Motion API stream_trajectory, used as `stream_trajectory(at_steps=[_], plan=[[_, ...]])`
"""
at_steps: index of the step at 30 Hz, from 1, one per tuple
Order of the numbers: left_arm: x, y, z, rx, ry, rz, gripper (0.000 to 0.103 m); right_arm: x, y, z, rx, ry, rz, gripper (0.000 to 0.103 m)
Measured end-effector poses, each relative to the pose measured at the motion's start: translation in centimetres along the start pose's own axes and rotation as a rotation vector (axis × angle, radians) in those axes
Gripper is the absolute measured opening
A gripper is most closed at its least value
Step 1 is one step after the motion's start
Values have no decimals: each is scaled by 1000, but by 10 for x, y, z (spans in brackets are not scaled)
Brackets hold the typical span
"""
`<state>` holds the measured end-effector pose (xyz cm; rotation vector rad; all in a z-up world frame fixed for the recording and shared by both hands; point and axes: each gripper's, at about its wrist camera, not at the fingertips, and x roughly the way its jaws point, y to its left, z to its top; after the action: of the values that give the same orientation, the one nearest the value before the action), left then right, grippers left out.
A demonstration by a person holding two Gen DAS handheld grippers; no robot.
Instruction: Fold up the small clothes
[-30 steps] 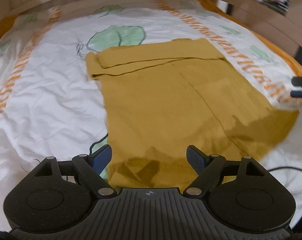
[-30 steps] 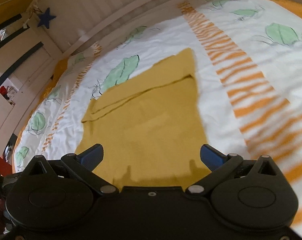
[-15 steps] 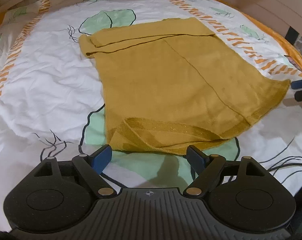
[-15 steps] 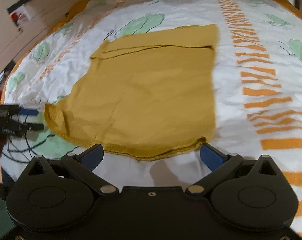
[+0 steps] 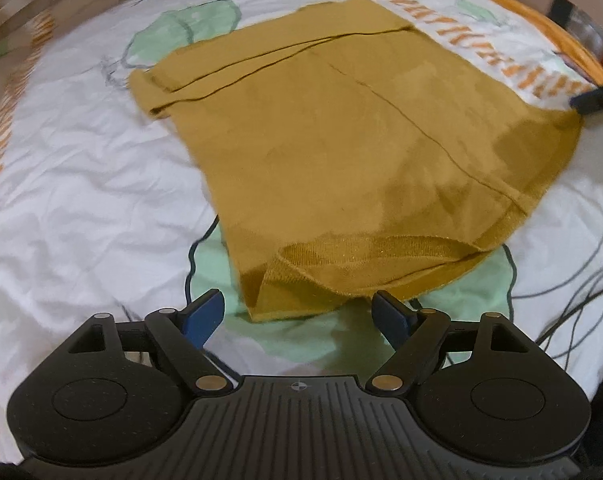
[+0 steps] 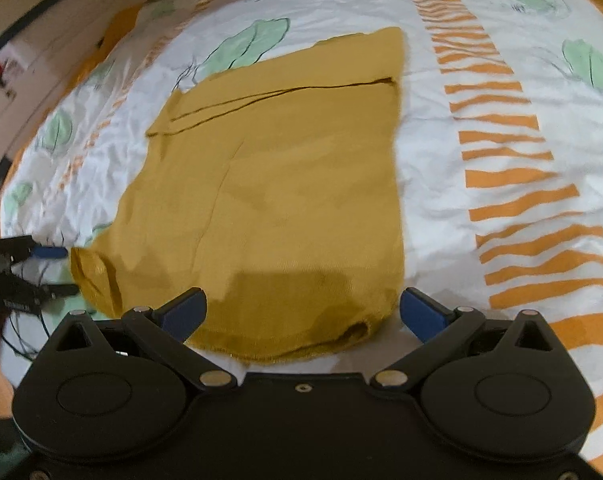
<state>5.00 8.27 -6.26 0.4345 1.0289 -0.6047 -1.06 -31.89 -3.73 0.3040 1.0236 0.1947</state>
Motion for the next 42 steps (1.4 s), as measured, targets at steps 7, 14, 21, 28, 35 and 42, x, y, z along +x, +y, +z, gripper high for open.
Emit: stream_trajectory(at_steps=[7,14,21,28,35,42], plan=[[0,1,9,204,17,-46,66,4,-18,14,95,14,30,103],[22,4,12,223,115,-197,39,23,-34,29,134,97,44,103],[20,6,12,190,64,-236,9,47,-40,33,127,171,50,103],[-1,13,11,136,-67,-170,9,50,-45,35,140,185,123,82],[-17,20,20,68,-187,-136,9,41,-54,36,220,128,245,11],[-32,39,52,-3,-315,-85,9,20,-70,68,345,-60,395,11]])
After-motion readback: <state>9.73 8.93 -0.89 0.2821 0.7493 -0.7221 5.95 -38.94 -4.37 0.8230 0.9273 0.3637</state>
